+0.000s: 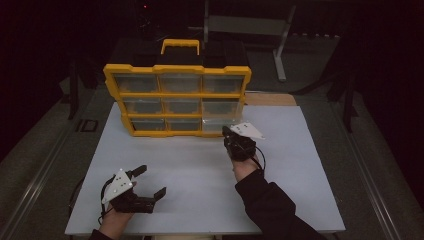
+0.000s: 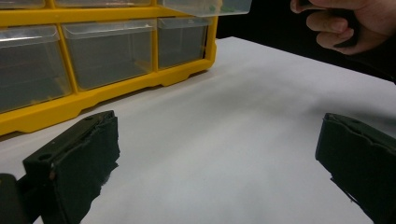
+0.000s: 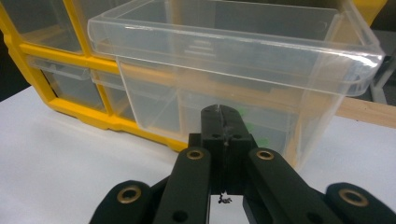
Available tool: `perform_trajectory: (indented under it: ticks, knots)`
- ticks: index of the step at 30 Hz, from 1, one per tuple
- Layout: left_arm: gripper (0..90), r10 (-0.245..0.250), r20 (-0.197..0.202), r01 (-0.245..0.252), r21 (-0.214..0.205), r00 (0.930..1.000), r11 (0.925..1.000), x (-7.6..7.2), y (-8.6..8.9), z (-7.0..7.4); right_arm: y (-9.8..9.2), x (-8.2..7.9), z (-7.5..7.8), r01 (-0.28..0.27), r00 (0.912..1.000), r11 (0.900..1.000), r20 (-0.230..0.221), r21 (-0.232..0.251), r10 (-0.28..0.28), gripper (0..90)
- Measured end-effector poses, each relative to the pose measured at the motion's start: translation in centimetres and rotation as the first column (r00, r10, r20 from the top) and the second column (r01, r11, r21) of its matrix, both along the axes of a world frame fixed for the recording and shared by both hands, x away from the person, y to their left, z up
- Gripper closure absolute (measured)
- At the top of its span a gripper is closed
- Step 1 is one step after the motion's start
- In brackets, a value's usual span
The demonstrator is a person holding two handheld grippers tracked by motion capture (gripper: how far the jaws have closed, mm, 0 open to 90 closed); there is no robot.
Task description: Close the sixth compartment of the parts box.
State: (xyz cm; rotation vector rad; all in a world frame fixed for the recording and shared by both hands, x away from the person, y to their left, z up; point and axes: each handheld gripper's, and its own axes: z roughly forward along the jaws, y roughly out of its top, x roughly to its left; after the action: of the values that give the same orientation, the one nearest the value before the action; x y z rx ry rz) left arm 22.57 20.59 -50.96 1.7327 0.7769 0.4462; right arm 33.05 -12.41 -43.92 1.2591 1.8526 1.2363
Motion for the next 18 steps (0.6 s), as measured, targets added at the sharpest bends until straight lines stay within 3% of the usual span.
perform_trajectory:
  ticks: [18]
  knots:
    - [0.0, 0.002, 0.001, -0.002, 0.0, 1.0, 1.0, 0.0, 0.0, 0.0, 0.1, 1.6, 0.4, 0.013, 0.9999, 0.9999, 0.002, 0.007, -0.013, 90.0]
